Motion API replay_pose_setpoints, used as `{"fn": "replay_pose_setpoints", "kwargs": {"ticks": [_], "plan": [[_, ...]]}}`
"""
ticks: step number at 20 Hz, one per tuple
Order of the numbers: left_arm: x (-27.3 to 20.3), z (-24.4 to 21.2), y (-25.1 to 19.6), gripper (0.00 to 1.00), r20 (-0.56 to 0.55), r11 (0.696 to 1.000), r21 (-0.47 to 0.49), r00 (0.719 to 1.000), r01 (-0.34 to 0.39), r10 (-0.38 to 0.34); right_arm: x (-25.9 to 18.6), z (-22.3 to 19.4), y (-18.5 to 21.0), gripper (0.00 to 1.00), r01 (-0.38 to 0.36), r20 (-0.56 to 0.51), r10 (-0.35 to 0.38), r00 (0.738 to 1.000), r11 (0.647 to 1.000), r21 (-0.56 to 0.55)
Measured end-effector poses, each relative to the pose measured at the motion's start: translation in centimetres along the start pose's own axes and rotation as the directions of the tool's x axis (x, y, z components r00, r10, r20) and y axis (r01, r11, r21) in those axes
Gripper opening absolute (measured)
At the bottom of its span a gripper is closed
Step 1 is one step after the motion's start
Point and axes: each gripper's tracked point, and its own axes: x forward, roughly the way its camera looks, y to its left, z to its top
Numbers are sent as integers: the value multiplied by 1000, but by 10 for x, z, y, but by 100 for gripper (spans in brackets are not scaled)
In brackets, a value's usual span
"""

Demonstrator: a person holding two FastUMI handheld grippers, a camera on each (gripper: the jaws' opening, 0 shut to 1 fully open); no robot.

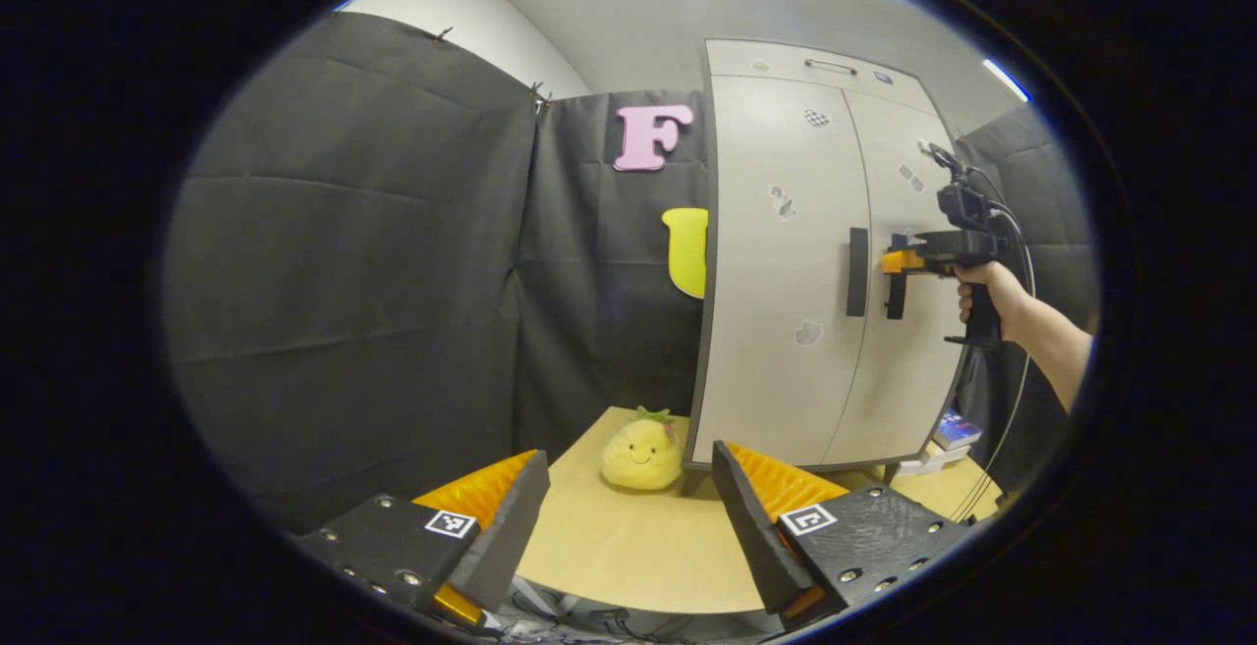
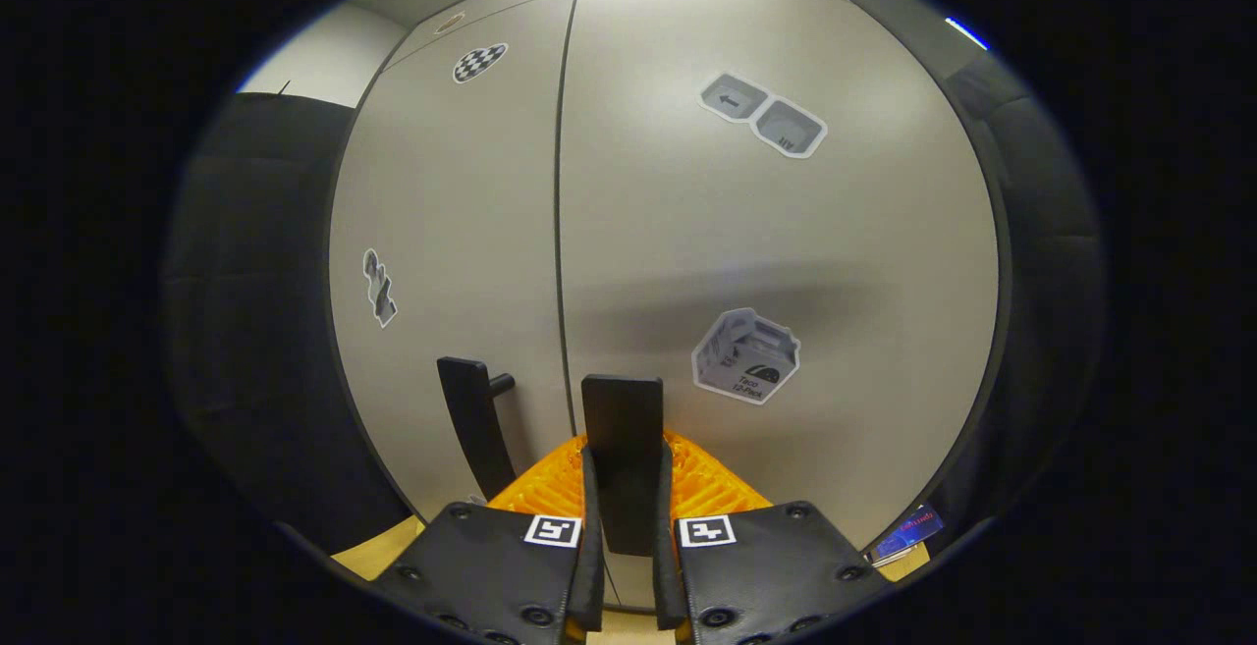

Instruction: Open the right door of the double-door shoe cabinet with the right hand, and open the left door with the left hand.

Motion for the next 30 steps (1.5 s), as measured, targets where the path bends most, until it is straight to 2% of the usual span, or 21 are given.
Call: {"fn": "replay_pose_setpoints", "kwargs": {"ticks": [2, 3, 4, 15, 24, 26, 30], "plan": [[-1, -1, -1, 96, -5, 1000, 7, 1000, 13, -13, 3, -2, 2, 9, -22, -7, 22, 1000, 1000, -15], [-1, -2, -2, 96, -7, 1000, 6, 1000, 21, -21, -4, -2, 2, 9, -40, -20, 39, 999, 999, -17], [0, -2, -4, 96, -12, 1000, 1, 999, 30, -30, -8, -2, 3, 3, -54, -16, 53, 998, 998, -14], [-2, -3, -18, 96, -21, 994, 23, 994, 107, -107, -65, -10, -2, 5, -125, 5, 125, 992, 992, 2], [-4, -4, -22, 96, -34, 993, 24, 993, 118, -117, -113, -15, -19, 5, -134, 21, 133, 991, 991, 14], [-5, -4, -23, 96, -33, 991, 30, 991, 127, -126, -122, -16, -23, 2, -133, 26, 133, 991, 991, 10], [-7, -2, -30, 96, -33, 987, 44, 987, 158, -156, -141, -18, -35, 5, -112, 39, 111, 993, 994, 21]]}}
